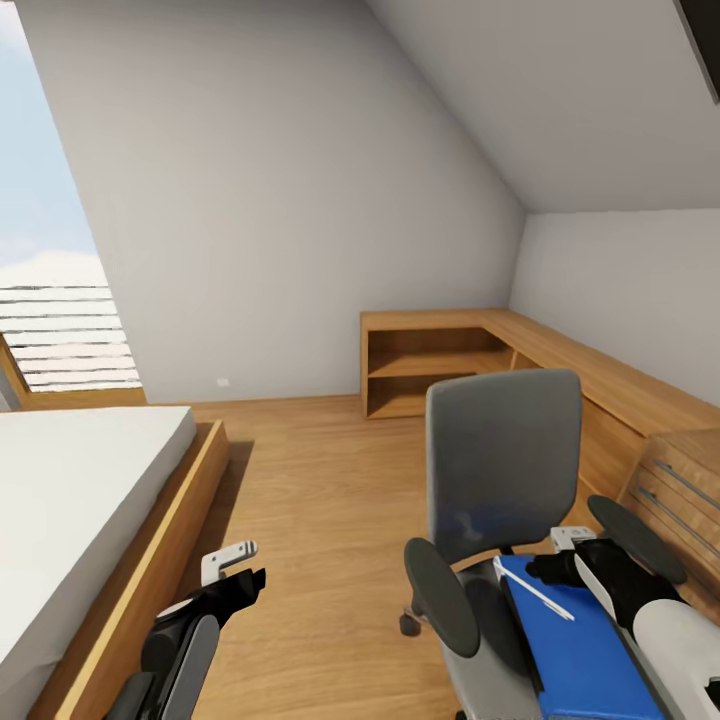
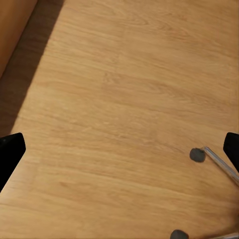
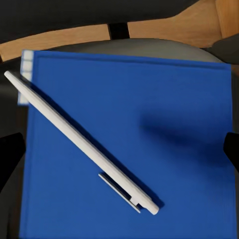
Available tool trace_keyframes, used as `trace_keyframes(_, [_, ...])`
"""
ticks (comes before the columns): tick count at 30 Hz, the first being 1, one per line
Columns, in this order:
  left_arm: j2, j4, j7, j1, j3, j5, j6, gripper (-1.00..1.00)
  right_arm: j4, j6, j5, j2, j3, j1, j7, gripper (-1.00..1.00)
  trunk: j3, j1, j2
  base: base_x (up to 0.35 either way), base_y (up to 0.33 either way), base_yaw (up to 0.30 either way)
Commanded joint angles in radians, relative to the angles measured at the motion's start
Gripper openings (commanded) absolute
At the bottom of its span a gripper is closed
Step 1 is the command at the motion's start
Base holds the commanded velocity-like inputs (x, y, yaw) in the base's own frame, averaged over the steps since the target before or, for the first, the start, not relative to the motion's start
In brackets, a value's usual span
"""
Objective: In the bedroom, organize the workspace by keeping the computer under the desk, ensuring the monitor is on the desk, placing the keyboard on the desk next to the monitor, placing the mouse on the desk next to the keyboard, moving the folder from the swivel chair onto the desk next to the mouse, stacking the notebook on top of the folder with the pen on top of the notebook, and positioning the swivel chair next to the desk.
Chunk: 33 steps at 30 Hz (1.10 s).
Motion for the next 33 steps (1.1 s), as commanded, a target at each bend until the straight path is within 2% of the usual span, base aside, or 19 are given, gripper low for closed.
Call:
trace_keyframes(1, [-0.001,-0.001,0.008,-0.001,0.001,0.011,0.003,1.00,-0.002,0.005,-0.004,-0.002,0.008,-0.001,0.001,1.00,-0.004,0.004,-0.008,0.000,0.000,0.000])
trace_keyframes(21, [-0.001,-0.001,0.008,-0.001,0.001,0.010,0.003,1.00,-0.002,0.006,-0.004,-0.006,0.006,-0.001,0.002,1.00,-0.067,0.081,-0.148,0.000,0.000,0.000])
trace_keyframes(27, [-0.001,-0.001,0.008,-0.001,0.001,0.010,0.003,1.00,-0.002,0.011,-0.003,-0.006,0.007,-0.001,0.002,1.00,-0.067,0.081,-0.148,0.000,0.000,0.000])
trace_keyframes(31, [-0.001,-0.001,0.008,-0.001,0.001,0.011,0.003,1.00,0.000,0.015,-0.003,-0.006,0.008,-0.001,0.002,1.00,-0.080,0.096,-0.176,0.000,0.000,0.000])
trace_keyframes(33, [-0.001,-0.001,0.008,-0.001,0.001,0.011,0.003,1.00,0.000,0.015,-0.003,-0.006,0.009,-0.001,0.002,1.00,-0.080,0.096,-0.176,0.000,0.000,0.000])
